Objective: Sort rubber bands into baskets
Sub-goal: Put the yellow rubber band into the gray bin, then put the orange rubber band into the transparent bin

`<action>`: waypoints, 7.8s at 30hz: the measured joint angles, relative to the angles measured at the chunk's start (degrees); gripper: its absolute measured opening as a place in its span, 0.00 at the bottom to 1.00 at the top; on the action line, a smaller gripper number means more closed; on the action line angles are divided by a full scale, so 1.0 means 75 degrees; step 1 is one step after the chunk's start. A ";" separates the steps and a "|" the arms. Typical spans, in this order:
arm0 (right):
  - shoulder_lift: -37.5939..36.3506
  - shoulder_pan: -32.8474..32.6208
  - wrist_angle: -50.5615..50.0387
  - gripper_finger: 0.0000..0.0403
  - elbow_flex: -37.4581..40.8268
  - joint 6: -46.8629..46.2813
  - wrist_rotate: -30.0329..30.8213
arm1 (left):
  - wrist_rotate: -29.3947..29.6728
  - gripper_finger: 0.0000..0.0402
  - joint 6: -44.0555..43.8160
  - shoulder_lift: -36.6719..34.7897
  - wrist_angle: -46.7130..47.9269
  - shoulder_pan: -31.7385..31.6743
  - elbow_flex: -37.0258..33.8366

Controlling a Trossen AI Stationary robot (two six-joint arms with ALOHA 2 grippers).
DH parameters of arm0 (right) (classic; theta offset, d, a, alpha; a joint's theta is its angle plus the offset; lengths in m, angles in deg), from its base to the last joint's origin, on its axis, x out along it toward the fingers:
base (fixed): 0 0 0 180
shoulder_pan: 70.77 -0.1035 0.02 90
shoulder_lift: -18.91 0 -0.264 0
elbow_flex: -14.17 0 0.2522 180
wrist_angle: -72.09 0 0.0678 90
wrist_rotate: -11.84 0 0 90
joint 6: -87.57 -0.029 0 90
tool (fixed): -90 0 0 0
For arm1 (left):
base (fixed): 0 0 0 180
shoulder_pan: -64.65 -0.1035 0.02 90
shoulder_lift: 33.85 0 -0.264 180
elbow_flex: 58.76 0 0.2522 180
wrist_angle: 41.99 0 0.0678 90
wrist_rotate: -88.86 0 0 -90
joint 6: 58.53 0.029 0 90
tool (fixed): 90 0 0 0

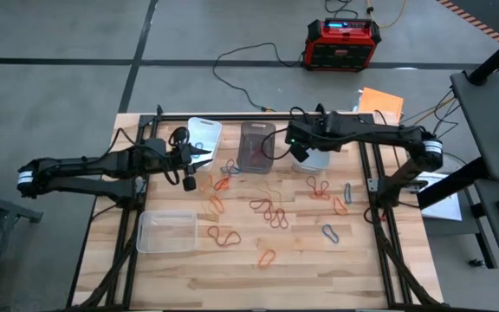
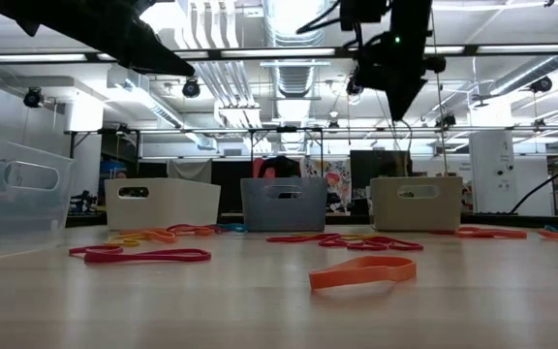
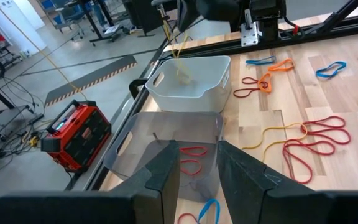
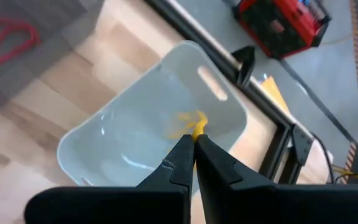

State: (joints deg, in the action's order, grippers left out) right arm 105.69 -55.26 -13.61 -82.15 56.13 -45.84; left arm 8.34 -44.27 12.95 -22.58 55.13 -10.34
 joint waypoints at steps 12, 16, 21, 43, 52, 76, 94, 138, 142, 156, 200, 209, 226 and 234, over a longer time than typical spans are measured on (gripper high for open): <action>0.0587 0.0463 0.0108 0.02 0.0381 0.0683 -0.0835 | 0.0001 0.23 -0.0240 -0.0002 0.0055 -0.0001 0.0000; 0.0601 0.0568 0.0181 0.02 0.0598 0.0721 -0.0913 | 0.0000 0.23 -0.0290 0.0001 0.0077 -0.0001 0.0000; 0.0601 0.0700 0.0620 0.02 0.0916 0.0825 -0.0914 | -0.0001 0.23 -0.0400 0.0001 0.0079 0.0000 0.0000; 0.0601 0.1345 0.2203 0.09 0.1678 0.0874 -0.1157 | -0.0486 0.23 -0.1601 0.0000 0.0063 0.0096 0.0000; 0.0587 0.1352 0.2203 0.30 0.1678 0.0938 -0.1389 | -0.0621 0.23 -0.2021 0.0001 0.0141 0.0531 -0.0057; -0.1407 -0.1832 0.3516 0.45 0.1675 0.0678 -0.1097 | -0.0682 0.23 -0.3594 0.1255 0.0073 0.2409 -0.0438; -0.1350 -0.3737 0.3690 0.48 0.1808 0.0268 -0.0086 | -0.0693 0.23 -0.3492 0.3329 0.0198 0.2495 -0.0119; -0.1771 -0.3734 0.3899 0.53 0.2832 -0.0603 0.0293 | -0.0401 0.55 -0.0526 0.6118 0.2514 0.2090 0.1906; -0.1771 -0.3734 0.3919 0.53 0.2832 -0.0600 0.0295 | -0.0402 0.55 -0.0553 0.6435 0.2304 0.2090 0.1912; -0.1771 -0.3734 0.3920 0.53 0.2835 -0.0580 0.0299 | -0.0494 0.36 -0.0571 0.6733 0.2473 0.2094 0.2032; -0.1768 -0.3737 0.6401 0.53 0.4278 -0.0674 0.0233 | -0.0896 0.00 -0.4978 0.2346 0.6383 0.4964 0.2908; -0.1768 -0.3767 0.6679 0.53 0.4281 -0.0602 0.0224 | -0.1439 0.00 -0.6142 0.2593 0.7759 0.5464 0.2411; -0.1768 -0.3769 0.6671 0.53 0.4281 -0.0507 0.0083 | -0.1535 0.00 -0.6257 0.3095 0.7206 0.5464 0.1457; -0.1768 -0.3769 0.6674 0.53 0.4281 -0.0524 0.0086 | -0.1326 0.00 -0.6334 0.3342 0.7189 0.5461 0.1457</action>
State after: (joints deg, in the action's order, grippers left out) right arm 92.43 -83.53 36.44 -50.05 52.20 -45.19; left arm -1.60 -91.77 38.01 31.34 96.09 0.59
